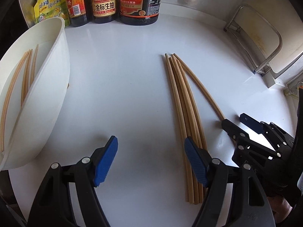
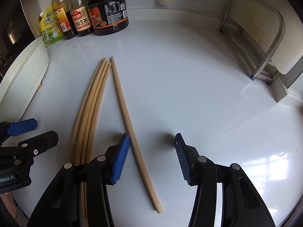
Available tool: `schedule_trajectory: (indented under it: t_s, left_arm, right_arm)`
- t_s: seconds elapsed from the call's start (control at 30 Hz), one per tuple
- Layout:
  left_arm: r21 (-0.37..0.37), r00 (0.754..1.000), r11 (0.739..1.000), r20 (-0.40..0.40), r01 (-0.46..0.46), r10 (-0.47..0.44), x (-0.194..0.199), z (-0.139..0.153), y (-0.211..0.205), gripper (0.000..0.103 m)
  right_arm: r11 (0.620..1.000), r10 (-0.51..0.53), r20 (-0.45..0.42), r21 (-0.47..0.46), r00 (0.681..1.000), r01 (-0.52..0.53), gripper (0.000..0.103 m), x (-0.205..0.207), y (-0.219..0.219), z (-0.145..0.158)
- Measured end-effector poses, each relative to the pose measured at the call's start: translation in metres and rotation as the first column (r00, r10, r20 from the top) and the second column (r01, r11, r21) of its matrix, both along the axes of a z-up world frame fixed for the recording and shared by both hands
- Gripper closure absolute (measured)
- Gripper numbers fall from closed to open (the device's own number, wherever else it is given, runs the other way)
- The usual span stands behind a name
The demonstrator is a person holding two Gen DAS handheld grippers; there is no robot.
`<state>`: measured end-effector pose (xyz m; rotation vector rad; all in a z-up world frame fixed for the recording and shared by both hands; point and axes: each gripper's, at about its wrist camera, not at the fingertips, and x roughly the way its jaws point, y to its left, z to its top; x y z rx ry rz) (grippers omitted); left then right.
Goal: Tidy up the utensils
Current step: 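Close the left gripper on a chopstick while the right gripper grasps another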
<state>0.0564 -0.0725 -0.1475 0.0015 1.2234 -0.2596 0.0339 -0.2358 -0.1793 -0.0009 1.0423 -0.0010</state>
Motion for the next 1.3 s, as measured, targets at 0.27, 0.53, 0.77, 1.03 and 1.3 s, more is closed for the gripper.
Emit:
schedule_trajectory:
  t_s: [0.27, 0.53, 0.77, 1.03, 1.3]
  left_arm:
    - [0.007, 1.0, 1.0, -0.005, -0.001, 0.001, 0.005, -0.01, -0.01, 0.03]
    - [0.05, 1.0, 0.999, 0.025, 0.001, -0.003, 0.007, -0.011, -0.014, 0.029]
    - [0.125, 0.998, 0.992, 0.054, 0.019, -0.026, 0.009, -0.014, -0.023, 0.031]
    - [0.124, 0.997, 0.992, 0.071, 0.019, -0.028, 0.012, -0.011, -0.025, 0.048]
    - [0.113, 0.996, 0.993, 0.076, 0.044, -0.052, 0.01, -0.008, -0.032, 0.094]
  right_arm:
    - [0.999, 0.028, 0.006, 0.024, 1.0, -0.028, 0.055, -0.004, -0.007, 0.001]
    - [0.999, 0.033, 0.016, 0.026, 0.999, -0.033, 0.055, -0.002, -0.007, 0.002]
    - [0.999, 0.039, 0.018, 0.021, 0.999, -0.039, 0.055, -0.001, -0.007, 0.002]
    - [0.997, 0.071, 0.033, -0.013, 0.997, -0.07, 0.056, 0.005, -0.001, 0.001]
    - [0.985, 0.171, 0.037, -0.033, 0.985, -0.17, 0.092, 0.01, 0.017, 0.002]
